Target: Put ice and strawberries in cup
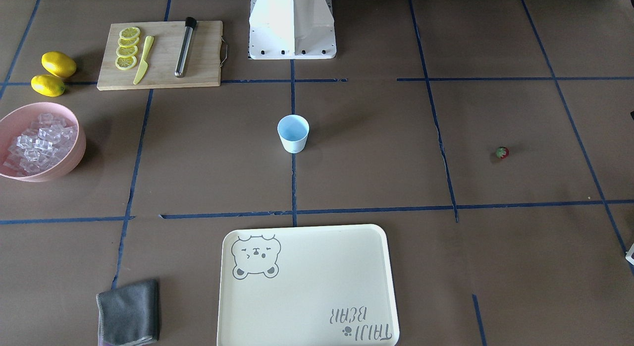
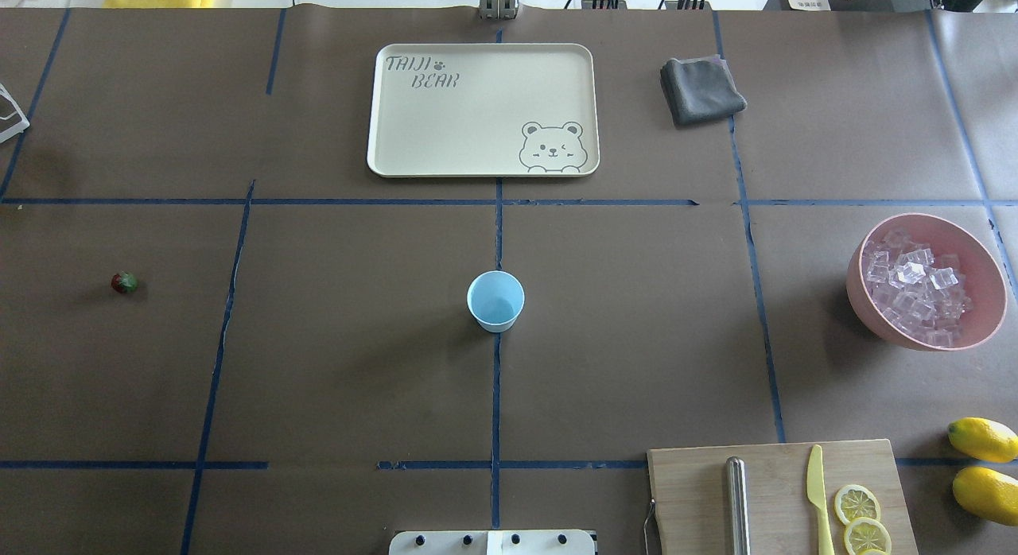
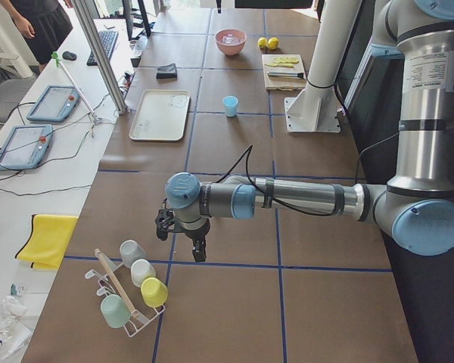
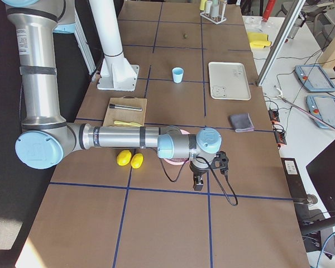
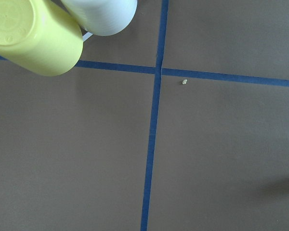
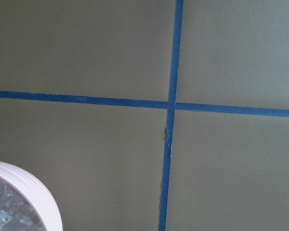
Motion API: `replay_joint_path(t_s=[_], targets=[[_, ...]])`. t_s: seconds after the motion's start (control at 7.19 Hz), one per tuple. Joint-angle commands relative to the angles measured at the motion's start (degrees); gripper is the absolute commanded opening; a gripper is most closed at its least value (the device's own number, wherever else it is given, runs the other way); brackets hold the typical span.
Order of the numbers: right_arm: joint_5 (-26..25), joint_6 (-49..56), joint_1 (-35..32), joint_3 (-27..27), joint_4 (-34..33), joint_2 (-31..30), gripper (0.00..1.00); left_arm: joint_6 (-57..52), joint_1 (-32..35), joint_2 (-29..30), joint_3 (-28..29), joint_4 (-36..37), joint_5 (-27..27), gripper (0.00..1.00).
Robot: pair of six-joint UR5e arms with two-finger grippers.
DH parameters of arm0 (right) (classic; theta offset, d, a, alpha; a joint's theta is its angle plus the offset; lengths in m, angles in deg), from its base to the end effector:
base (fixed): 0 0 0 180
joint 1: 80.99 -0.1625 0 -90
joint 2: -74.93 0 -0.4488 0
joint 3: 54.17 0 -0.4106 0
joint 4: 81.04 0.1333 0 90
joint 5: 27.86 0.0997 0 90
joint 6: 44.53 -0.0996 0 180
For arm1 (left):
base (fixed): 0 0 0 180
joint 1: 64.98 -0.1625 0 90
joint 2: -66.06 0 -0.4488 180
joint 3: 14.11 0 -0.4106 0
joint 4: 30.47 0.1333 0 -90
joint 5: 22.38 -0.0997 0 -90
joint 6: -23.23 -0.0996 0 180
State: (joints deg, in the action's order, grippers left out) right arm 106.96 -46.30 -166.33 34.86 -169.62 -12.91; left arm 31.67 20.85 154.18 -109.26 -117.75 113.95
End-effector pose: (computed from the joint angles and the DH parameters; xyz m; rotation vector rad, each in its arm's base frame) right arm 0.0198 -0.5336 0.6685 -0.0007 -0.7834 -0.0657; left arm -0.0251 -0.4987 0.6555 -0.0798 0.8049 -0.0665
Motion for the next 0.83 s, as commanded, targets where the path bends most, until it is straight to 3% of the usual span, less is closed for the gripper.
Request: replay_joint_path(t_s=[0.0,0.7], targets=[[0.00,-0.16,0.00,-0.26,1.73,-0.05,1.00,0.17,-0.04,0.04,-0.04,0.09,0.07,1.00],[0.09,-0.08,0.00,-0.26,1.83,-0.05,1.00,0.53,-0.48,-0.22,-1.36,-0.70,0.07,1.00]])
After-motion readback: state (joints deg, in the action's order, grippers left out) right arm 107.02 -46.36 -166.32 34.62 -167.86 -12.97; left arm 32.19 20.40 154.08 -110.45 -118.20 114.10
